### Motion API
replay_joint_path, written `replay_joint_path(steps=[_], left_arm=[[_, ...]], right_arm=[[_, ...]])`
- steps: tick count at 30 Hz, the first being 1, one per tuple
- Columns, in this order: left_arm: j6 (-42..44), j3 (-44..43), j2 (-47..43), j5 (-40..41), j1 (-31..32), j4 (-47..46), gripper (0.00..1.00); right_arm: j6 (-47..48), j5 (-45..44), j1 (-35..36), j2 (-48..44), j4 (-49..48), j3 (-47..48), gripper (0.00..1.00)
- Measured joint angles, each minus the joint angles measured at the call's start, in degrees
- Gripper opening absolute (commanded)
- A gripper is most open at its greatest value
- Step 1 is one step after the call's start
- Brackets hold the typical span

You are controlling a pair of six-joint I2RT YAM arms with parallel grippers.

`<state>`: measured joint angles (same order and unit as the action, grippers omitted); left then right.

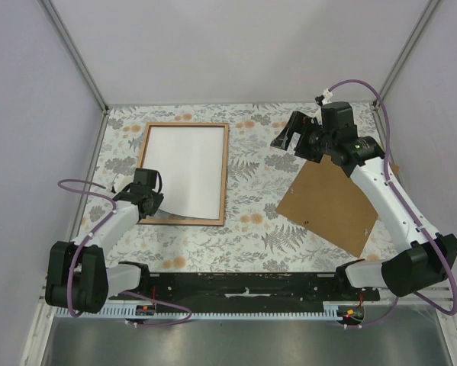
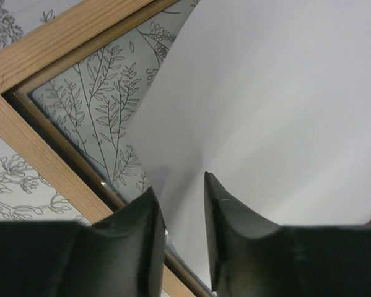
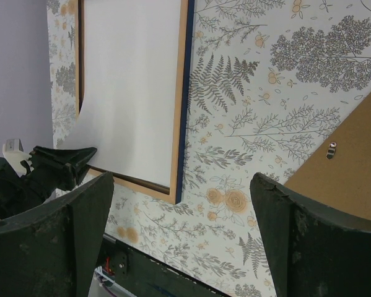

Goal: Put the photo into the frame
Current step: Place the photo on the glass panel, then move the backboard to the center of the board.

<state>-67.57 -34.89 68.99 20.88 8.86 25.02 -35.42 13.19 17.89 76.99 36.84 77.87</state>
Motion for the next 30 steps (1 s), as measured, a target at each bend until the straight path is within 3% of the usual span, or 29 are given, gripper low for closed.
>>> replay_joint_path(steps=[1,3,11,16,24,27,30], left_arm=[[0.4,0.0,0.0,0.0,0.0,0.1,0.65],[1.0,-0.1,0.0,0.0,0.0,0.4,0.72],[3.4,-4.2,-4.1,3.1,0.0,7.1,0.78],[5.5,-7.0,-6.3,6.3,0.0,12.3,0.75],[14.6,-7.7,-6.5,5.3,0.5,13.4,0.59],[18.7,-8.4,-2.6,2.2,4.1,11.0,0.53],[21.6,-11.7,3.3,0.7,12.2,10.2,0.51]], right_arm=[[0.0,0.0,0.0,0.0,0.0,0.0,0.98],[0.1,0.0,0.0,0.0,0.0,0.0,0.98],[0.4,0.0,0.0,0.0,0.0,0.0,0.98],[0.6,0.0,0.0,0.0,0.0,-0.3,0.98],[1.9,-1.5,0.0,-0.2,-0.4,-4.2,0.98],[2.5,-3.7,-0.2,-0.5,-0.3,-6.4,0.98],[2.8,-5.3,-1.5,-1.2,-0.1,-8.9,0.98]])
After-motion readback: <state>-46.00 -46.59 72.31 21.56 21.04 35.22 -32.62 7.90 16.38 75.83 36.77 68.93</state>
